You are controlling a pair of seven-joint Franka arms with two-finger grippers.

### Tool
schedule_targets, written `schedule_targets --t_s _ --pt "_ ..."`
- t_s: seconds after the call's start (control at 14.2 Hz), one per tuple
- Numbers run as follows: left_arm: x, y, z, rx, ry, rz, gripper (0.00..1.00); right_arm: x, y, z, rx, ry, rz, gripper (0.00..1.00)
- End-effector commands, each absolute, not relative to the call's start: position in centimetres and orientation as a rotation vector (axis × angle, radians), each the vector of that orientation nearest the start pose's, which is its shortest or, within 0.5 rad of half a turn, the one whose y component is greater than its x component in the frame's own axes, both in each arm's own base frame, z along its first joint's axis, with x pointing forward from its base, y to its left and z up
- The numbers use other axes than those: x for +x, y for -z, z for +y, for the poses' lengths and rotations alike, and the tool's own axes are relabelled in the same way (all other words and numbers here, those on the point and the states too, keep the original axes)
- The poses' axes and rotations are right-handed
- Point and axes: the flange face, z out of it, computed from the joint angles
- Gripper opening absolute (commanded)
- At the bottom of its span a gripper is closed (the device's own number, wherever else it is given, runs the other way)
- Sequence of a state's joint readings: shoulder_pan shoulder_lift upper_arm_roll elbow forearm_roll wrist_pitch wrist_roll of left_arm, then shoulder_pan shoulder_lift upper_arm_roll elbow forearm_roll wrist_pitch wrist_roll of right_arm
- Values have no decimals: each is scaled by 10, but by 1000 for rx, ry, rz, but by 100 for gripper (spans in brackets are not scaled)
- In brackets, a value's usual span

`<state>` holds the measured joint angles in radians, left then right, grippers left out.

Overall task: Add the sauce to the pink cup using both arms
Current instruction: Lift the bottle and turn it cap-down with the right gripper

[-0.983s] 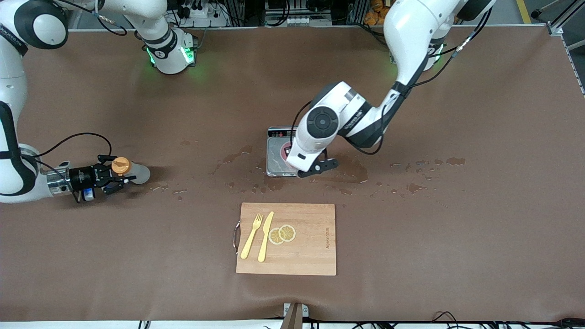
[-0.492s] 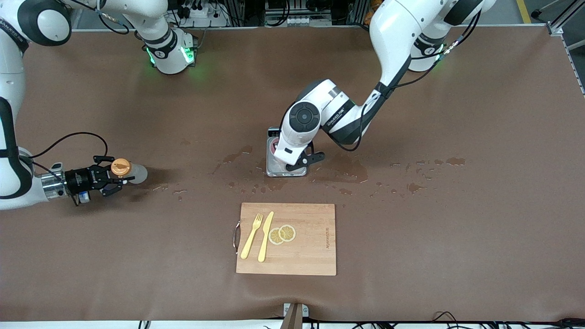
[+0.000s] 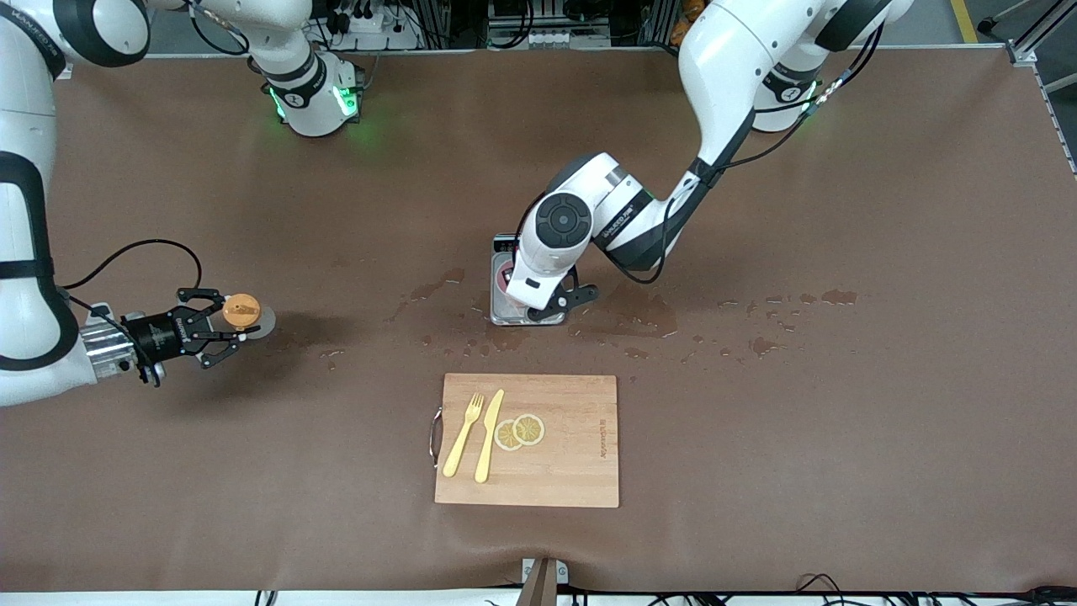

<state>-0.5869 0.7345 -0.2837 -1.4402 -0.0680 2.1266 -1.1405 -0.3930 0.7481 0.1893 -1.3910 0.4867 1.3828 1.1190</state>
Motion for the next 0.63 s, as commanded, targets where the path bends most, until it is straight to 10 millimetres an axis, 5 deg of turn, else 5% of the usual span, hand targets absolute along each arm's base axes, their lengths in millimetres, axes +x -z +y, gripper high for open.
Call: schedule_targets --t_s 0.0,0.07,0.21,0.56 --pt "488 -265 -538 -3190 -353 -618 0 642 -289 -79 -2013 -1287 1761 51" --pt "488 -263 -539 -3187 -355 -617 12 642 -289 -72 -2022 -1294 1772 50" --pt "491 -265 -538 -3208 -330 -615 100 644 -306 -58 -2053 -1265 1800 51" --pt "497 -275 -535 -3216 -257 -574 100 647 -322 -20 -2120 -1238 1875 50"
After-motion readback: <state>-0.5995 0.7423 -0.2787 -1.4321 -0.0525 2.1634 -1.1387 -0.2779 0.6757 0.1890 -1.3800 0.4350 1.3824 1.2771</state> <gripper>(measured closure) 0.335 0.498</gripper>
